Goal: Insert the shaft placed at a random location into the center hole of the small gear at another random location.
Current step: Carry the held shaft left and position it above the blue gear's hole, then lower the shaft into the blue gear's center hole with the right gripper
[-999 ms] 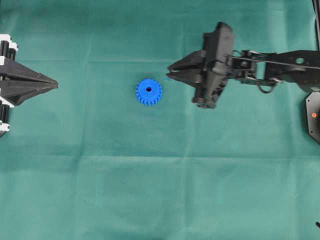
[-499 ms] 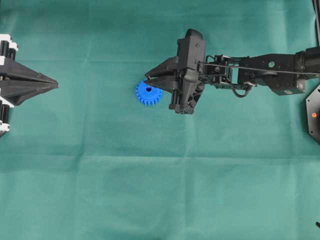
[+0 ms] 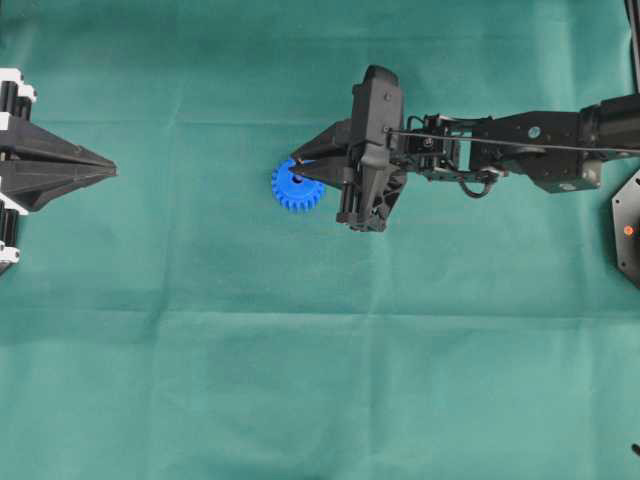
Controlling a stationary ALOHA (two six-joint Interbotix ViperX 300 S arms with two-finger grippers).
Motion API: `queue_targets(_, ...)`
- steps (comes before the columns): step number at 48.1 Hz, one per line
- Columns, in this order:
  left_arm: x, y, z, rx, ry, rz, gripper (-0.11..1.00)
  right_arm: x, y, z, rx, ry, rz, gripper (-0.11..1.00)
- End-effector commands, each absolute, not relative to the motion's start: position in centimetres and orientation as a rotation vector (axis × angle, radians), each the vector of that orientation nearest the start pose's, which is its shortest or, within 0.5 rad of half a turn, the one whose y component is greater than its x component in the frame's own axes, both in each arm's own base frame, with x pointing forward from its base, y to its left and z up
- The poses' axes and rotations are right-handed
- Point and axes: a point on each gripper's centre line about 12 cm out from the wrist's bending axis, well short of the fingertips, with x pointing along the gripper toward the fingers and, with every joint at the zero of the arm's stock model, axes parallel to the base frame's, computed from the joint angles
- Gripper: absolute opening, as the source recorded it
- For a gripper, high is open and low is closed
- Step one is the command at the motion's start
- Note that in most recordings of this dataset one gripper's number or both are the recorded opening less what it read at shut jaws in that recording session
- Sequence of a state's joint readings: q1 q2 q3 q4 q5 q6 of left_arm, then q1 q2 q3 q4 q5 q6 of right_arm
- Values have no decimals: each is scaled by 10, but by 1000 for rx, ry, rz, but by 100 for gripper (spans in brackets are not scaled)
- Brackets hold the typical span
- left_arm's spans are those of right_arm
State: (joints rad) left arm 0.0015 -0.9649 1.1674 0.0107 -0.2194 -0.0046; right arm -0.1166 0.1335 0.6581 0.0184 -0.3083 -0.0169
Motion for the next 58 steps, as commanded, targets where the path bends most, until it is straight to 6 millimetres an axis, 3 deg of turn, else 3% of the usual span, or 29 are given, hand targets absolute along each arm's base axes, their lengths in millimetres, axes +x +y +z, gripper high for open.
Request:
queue_targets(1, 202, 0, 295, 7, -34, -1, 0, 419, -49, 156, 15, 456, -116, 13)
queue_targets(22, 202, 0, 295, 7, -35, -1, 0, 421, -49, 152, 14, 467, -115, 13)
queue_targets(38, 201, 0, 296, 7, -35, -1, 0, 425, -49, 173, -2, 431, -109, 13)
queue_targets(58, 202, 0, 295, 7, -34, -1, 0, 427, -49, 180, -10, 436, -106, 13)
